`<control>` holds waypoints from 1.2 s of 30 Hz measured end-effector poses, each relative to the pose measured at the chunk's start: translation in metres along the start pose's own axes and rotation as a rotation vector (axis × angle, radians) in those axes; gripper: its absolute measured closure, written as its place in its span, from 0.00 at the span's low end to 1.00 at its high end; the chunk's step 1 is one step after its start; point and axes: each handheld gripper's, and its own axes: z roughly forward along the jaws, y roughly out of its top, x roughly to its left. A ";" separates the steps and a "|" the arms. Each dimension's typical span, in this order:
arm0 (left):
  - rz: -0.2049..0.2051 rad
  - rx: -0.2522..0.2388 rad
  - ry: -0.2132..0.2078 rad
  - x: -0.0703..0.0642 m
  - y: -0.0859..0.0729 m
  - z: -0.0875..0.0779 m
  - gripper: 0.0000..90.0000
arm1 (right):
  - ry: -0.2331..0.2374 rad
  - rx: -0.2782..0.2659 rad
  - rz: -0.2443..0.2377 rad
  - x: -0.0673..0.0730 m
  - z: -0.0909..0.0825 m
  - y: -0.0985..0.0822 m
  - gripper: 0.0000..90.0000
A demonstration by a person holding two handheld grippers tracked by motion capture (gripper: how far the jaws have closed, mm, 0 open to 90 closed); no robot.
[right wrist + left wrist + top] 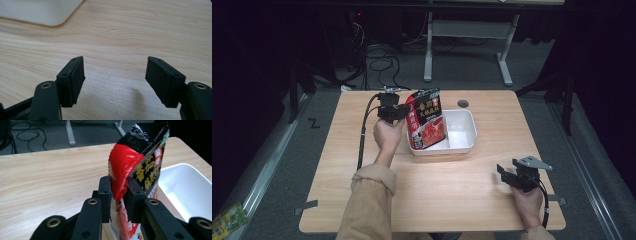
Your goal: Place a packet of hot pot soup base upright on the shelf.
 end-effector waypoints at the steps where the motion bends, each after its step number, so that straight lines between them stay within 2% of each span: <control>1: 0.005 -0.002 0.001 -0.001 0.000 0.000 0.85 | -0.001 0.003 -0.001 0.000 0.000 0.000 0.36; 3: 0.017 -0.002 0.002 -0.003 0.000 0.000 0.83 | -0.003 0.004 -0.014 0.000 0.000 0.000 0.36; 5: 0.020 -0.005 0.006 -0.004 0.000 -0.001 0.79 | -0.003 0.002 -0.011 0.000 0.000 0.000 0.36; 8: 0.028 -0.008 0.008 -0.004 0.000 -0.002 0.79 | -0.001 0.004 0.000 0.000 0.000 0.000 0.36; 10: 0.019 -0.011 0.000 -0.003 0.000 -0.003 0.75 | 0.000 0.001 -0.011 0.000 0.001 0.000 0.36; 14: 0.041 -0.012 0.009 -0.004 -0.001 -0.006 0.66 | 0.002 0.002 -0.006 0.000 0.000 0.000 0.36; 17: 0.041 -0.019 0.006 -0.005 -0.001 -0.007 0.62 | 0.001 0.002 0.001 0.000 0.000 0.000 0.36; 19: 0.057 -0.029 0.004 -0.007 -0.001 -0.011 0.55 | 0.000 0.004 -0.005 0.000 0.000 0.000 0.36; 23: 0.078 -0.034 0.011 -0.008 -0.001 -0.016 0.50 | -0.001 0.005 -0.009 0.000 0.001 0.000 0.36; 27: 0.095 -0.048 0.022 -0.010 -0.001 -0.023 0.46 | -0.002 0.009 -0.010 0.000 0.001 0.000 0.36; 31: 0.127 -0.056 0.032 -0.014 -0.002 -0.033 0.46 | -0.003 0.010 -0.011 0.000 0.001 0.001 0.36; 36: 0.124 -0.080 -0.004 -0.014 -0.005 -0.045 0.47 | -0.003 0.012 -0.008 0.000 0.001 0.001 0.36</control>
